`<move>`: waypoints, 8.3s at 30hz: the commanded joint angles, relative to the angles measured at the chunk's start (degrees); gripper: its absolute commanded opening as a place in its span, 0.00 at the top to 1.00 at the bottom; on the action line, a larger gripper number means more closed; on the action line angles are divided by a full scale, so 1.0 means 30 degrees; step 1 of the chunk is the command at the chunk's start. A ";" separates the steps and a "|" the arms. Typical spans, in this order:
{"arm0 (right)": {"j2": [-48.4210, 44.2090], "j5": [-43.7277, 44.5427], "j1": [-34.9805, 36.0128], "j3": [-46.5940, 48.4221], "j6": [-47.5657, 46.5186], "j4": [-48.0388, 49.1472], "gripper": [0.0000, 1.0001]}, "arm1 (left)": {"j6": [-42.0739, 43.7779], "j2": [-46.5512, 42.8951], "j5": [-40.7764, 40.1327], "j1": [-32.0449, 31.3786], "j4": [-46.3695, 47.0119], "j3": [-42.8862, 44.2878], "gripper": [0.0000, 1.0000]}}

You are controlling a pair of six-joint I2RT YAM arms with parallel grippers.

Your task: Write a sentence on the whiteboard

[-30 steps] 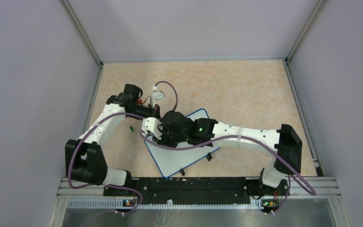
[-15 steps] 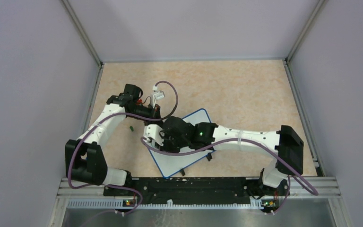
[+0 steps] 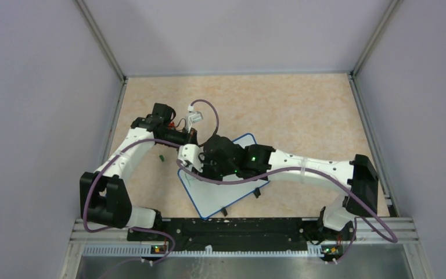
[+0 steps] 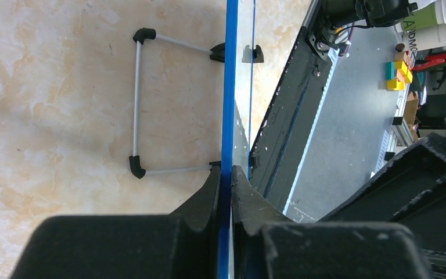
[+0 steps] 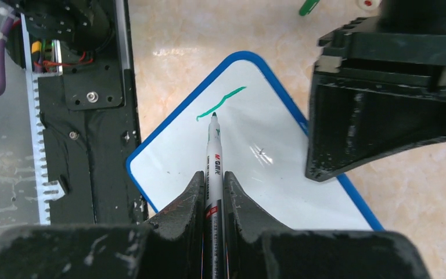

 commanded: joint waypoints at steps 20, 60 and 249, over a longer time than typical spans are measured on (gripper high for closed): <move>0.0453 0.1499 -0.0417 0.1228 0.0381 0.1197 1.00 | -0.0206 -0.0347 -0.0679 -0.0325 0.0184 -0.0364 1.00; 0.0178 0.0964 0.0333 -0.0318 -0.0061 0.0869 1.00 | -0.0224 -0.0163 -0.0862 -0.0383 0.0169 -0.0320 1.00; -0.1059 -0.0445 -0.1638 -0.1843 -0.0943 0.1561 1.00 | -0.0396 0.0082 -0.1528 -0.0559 0.0330 -0.0395 1.00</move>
